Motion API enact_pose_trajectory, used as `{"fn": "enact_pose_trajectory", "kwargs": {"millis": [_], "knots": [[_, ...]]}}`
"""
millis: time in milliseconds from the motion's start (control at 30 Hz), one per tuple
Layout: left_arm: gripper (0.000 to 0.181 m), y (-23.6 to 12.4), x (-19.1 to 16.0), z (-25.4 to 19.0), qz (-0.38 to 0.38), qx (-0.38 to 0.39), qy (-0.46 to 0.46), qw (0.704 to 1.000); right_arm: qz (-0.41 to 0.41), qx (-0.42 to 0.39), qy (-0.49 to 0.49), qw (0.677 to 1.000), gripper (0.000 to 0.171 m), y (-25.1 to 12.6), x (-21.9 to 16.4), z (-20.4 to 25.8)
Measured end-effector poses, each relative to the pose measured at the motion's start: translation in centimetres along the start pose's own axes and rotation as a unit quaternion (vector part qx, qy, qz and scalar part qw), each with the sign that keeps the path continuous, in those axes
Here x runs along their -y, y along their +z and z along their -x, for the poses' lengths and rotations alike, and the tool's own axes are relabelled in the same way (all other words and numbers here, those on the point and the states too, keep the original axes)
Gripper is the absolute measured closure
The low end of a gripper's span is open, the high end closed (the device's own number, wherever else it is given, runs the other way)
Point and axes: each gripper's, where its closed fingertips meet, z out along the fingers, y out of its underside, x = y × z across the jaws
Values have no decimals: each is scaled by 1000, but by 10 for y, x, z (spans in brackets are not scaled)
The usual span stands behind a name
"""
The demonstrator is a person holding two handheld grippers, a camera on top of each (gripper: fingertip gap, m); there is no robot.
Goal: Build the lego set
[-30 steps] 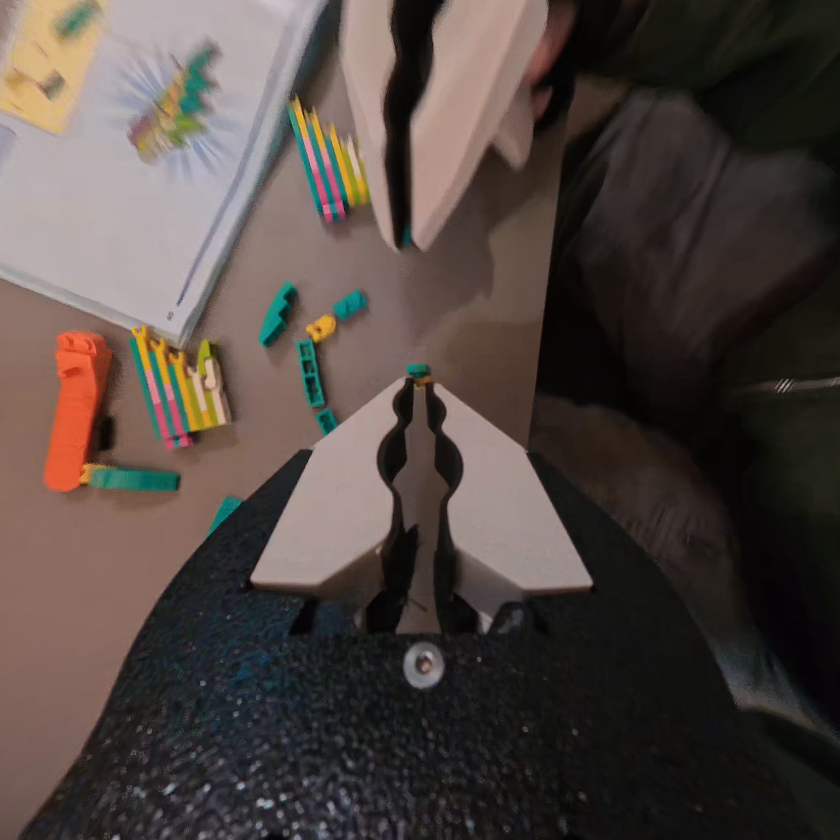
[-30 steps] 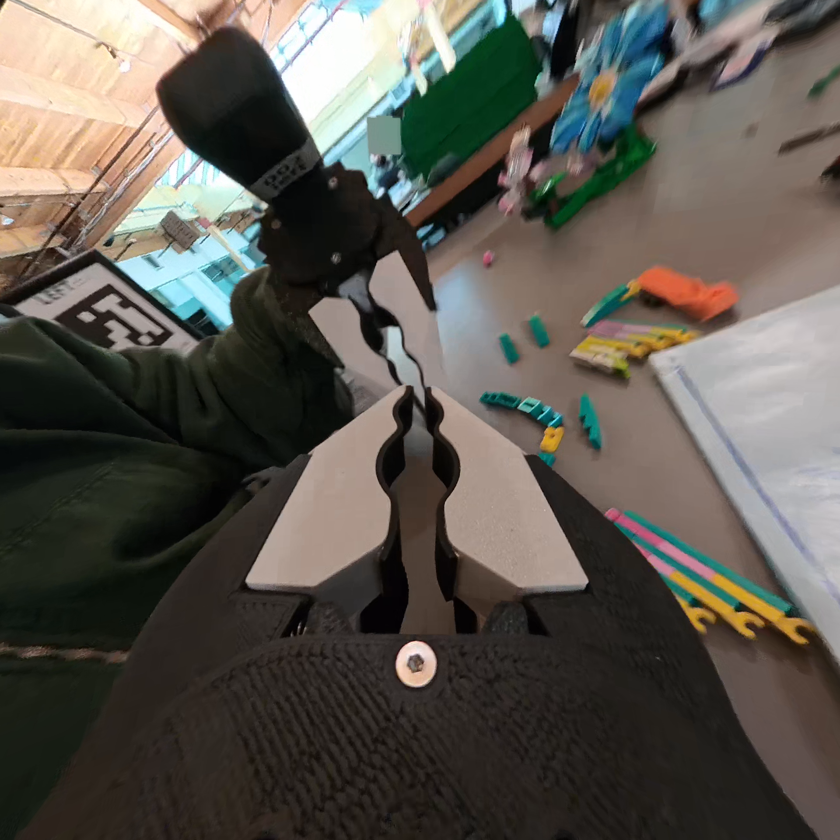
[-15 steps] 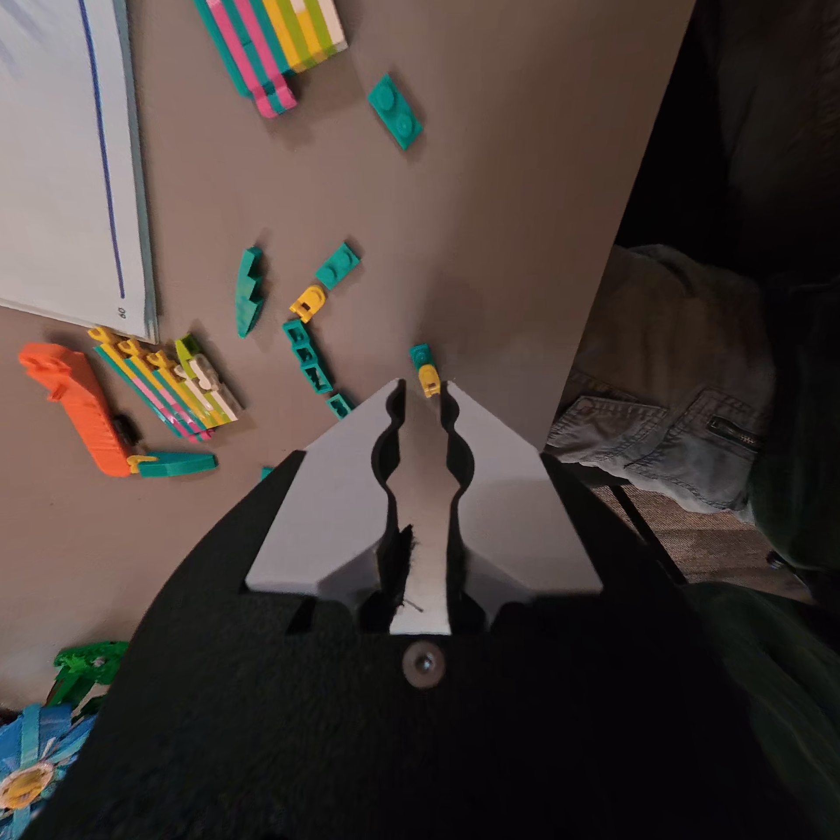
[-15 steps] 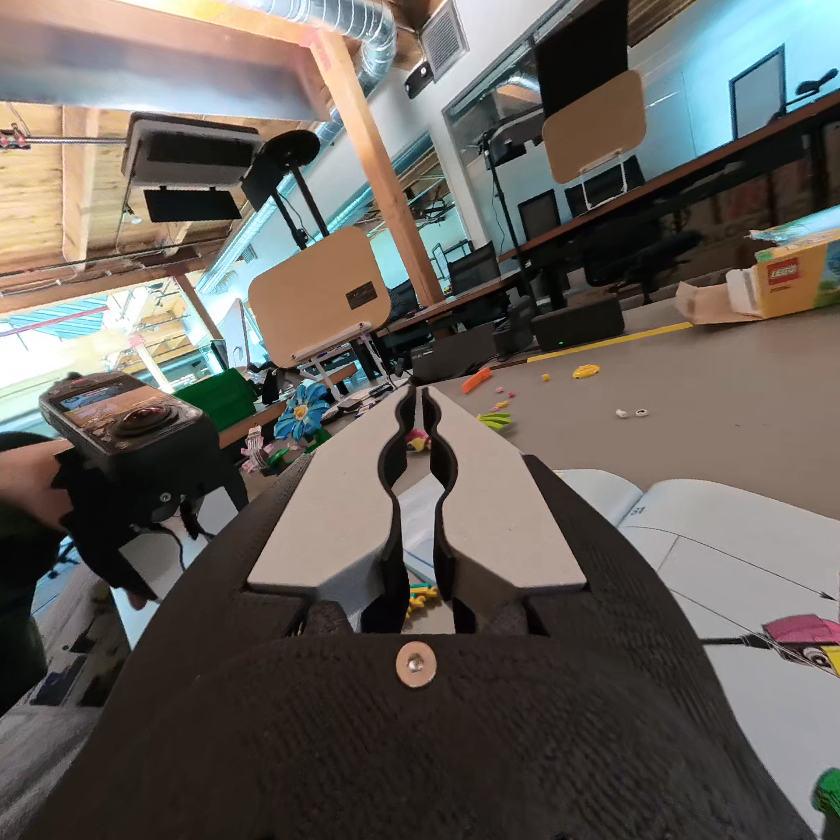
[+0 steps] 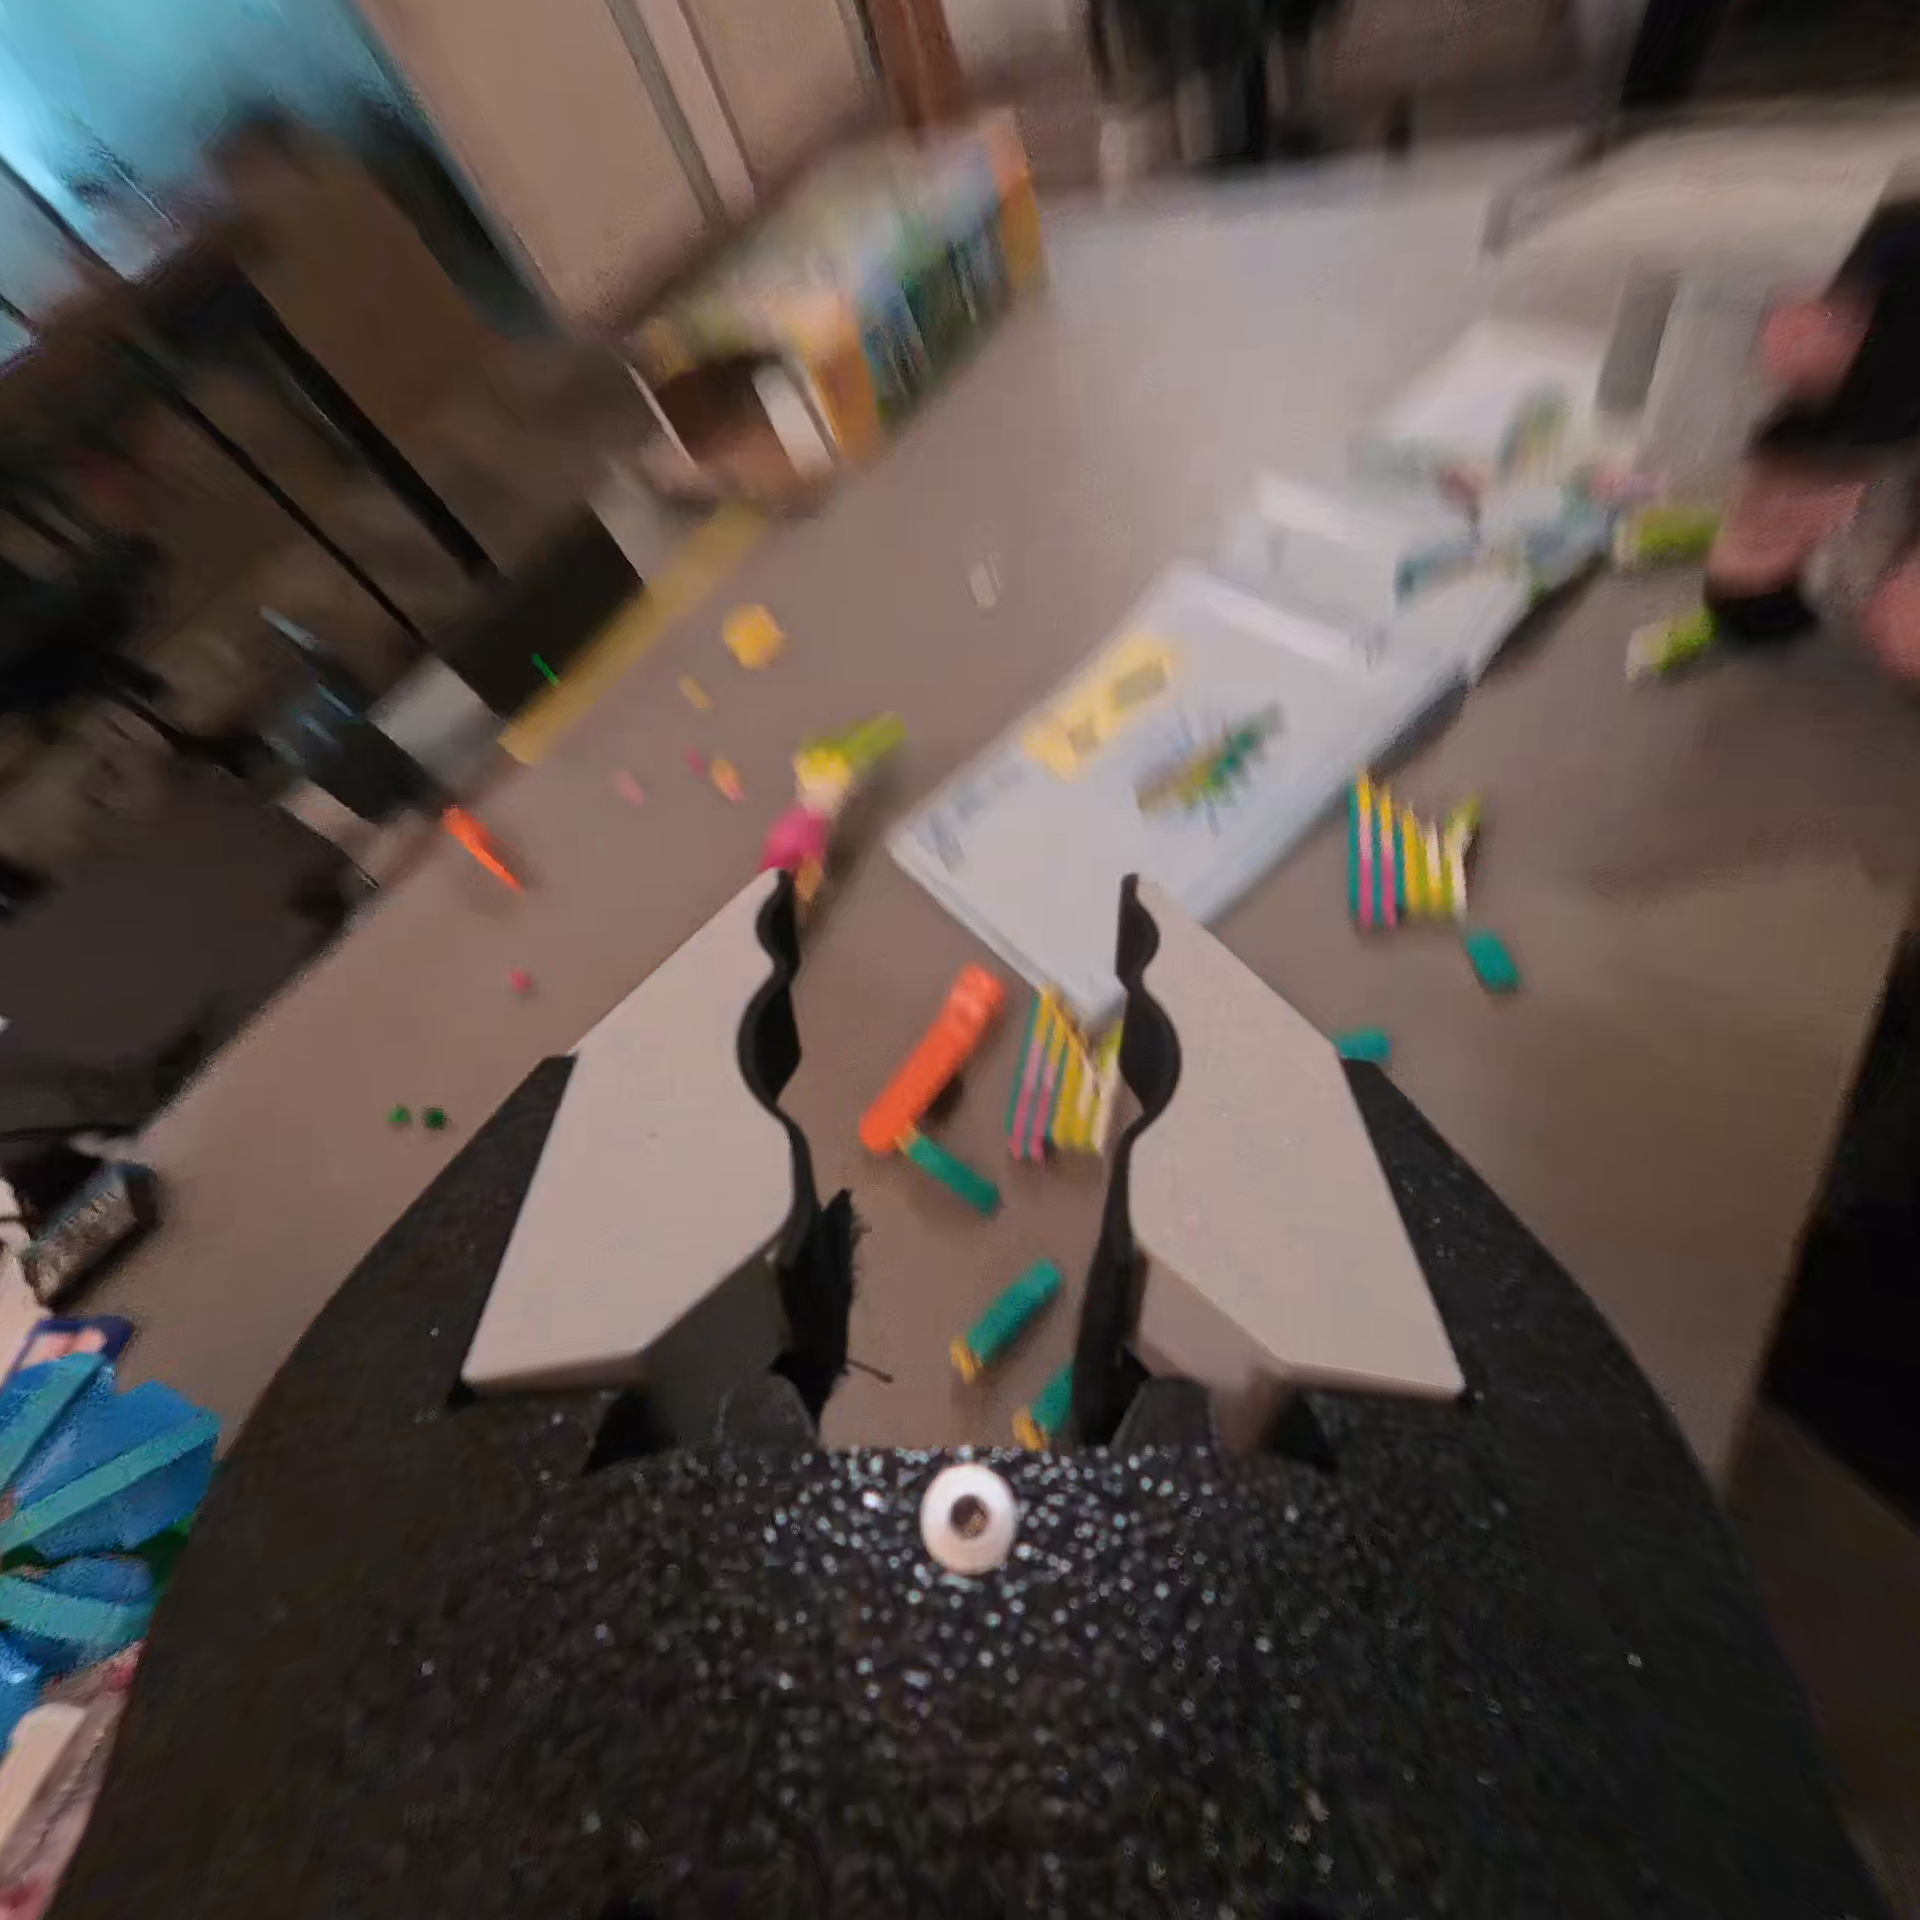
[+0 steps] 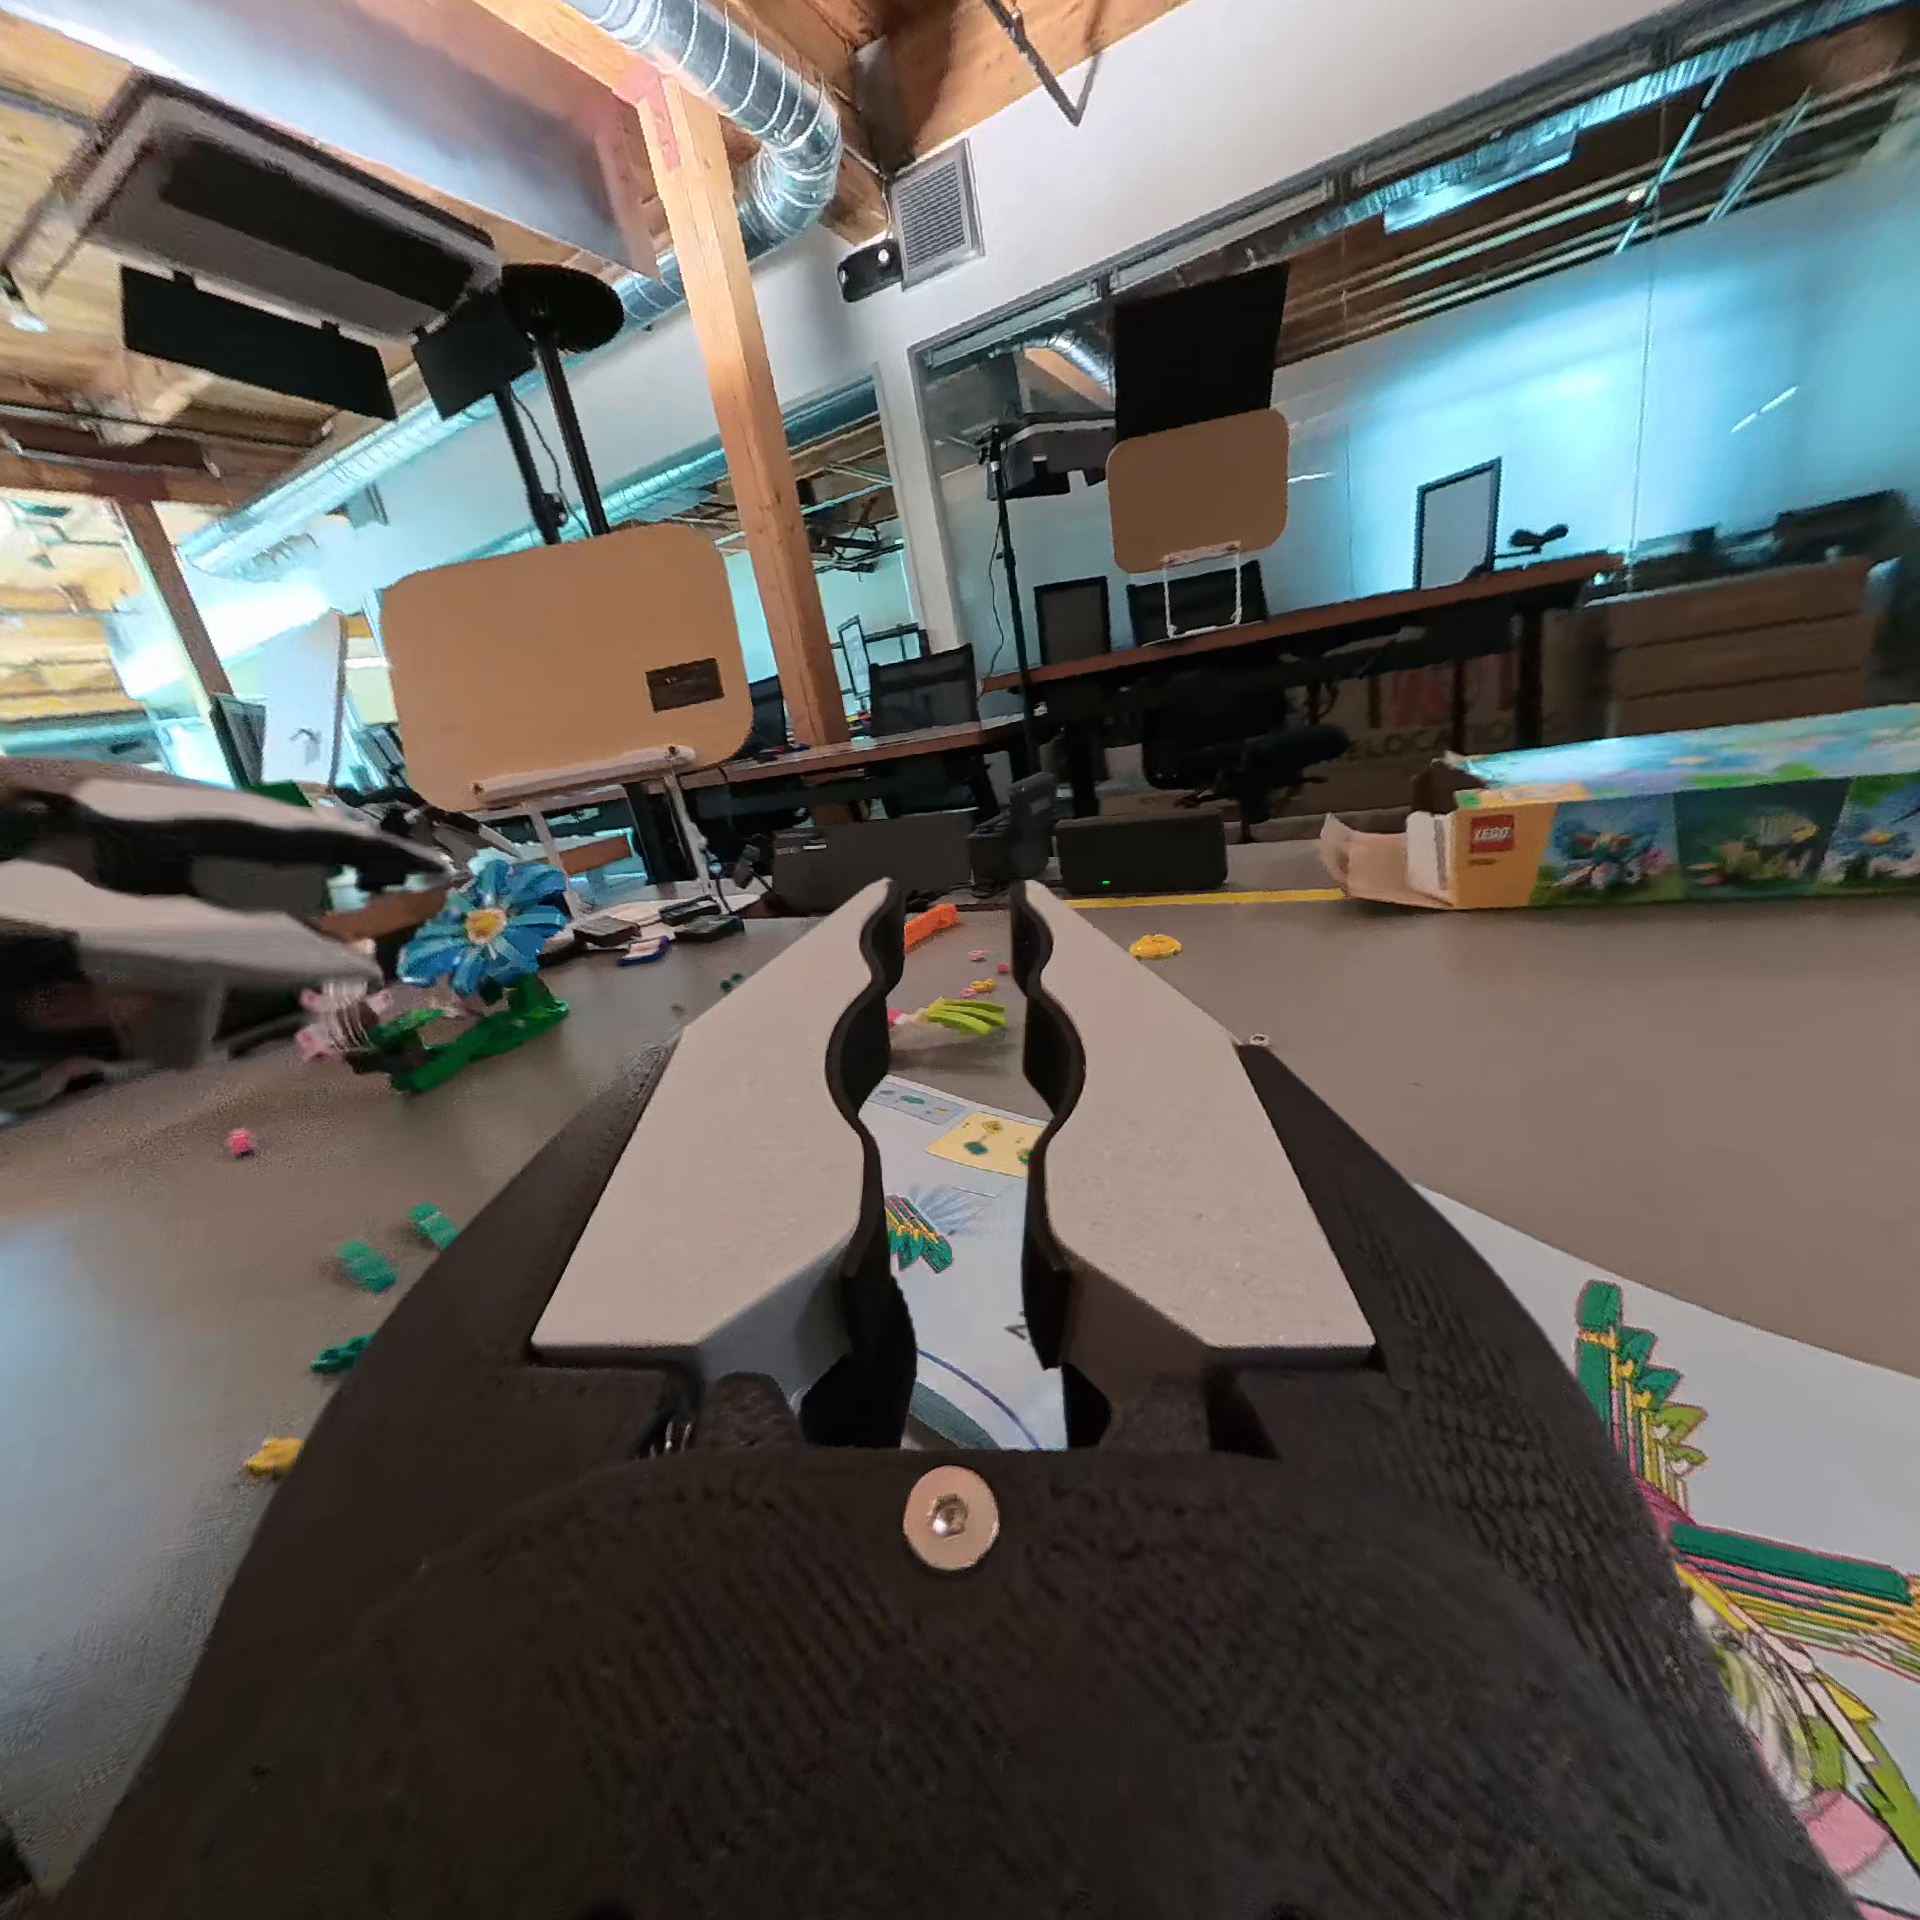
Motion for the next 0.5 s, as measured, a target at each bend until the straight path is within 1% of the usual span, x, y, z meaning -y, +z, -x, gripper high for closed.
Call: {"fn": "enact_pose_trajectory", "kwargs": {"millis": [33, 67, 100, 133, 200, 267, 367, 500], "knots": [[126, -10, 10, 9, -70, 35, -10, 997, 1, 4, -15, 1000, 152, 1, -1, 4], [129, -22, 15, 19, -128, 72, -14, 989, 3, 13, -29, 999, 152, 2, -2, 11], [136, -31, 18, 24, -174, 98, -15, 980, 1, 33, -41, 999, 150, 3, -3, 21], [148, -37, 19, 25, -213, 101, -26, 971, -7, 67, -46, 997, 148, 4, -3, 35], [146, -39, 22, 21, -272, 60, -75, 958, -13, 107, -39, 993, 147, 5, -7, 54], [145, -36, 22, 24, -304, 46, -86, 948, 1, 129, -41, 991, 145, 10, -18, 65], [146, -25, 25, 34, -331, 61, -50, 940, 14, 133, -65, 989, 145, 14, -23, 69], [149, -8, 35, 38, -354, 44, 3, 934, 21, 124, -71, 989, 145, 15, -26, 65]]}}
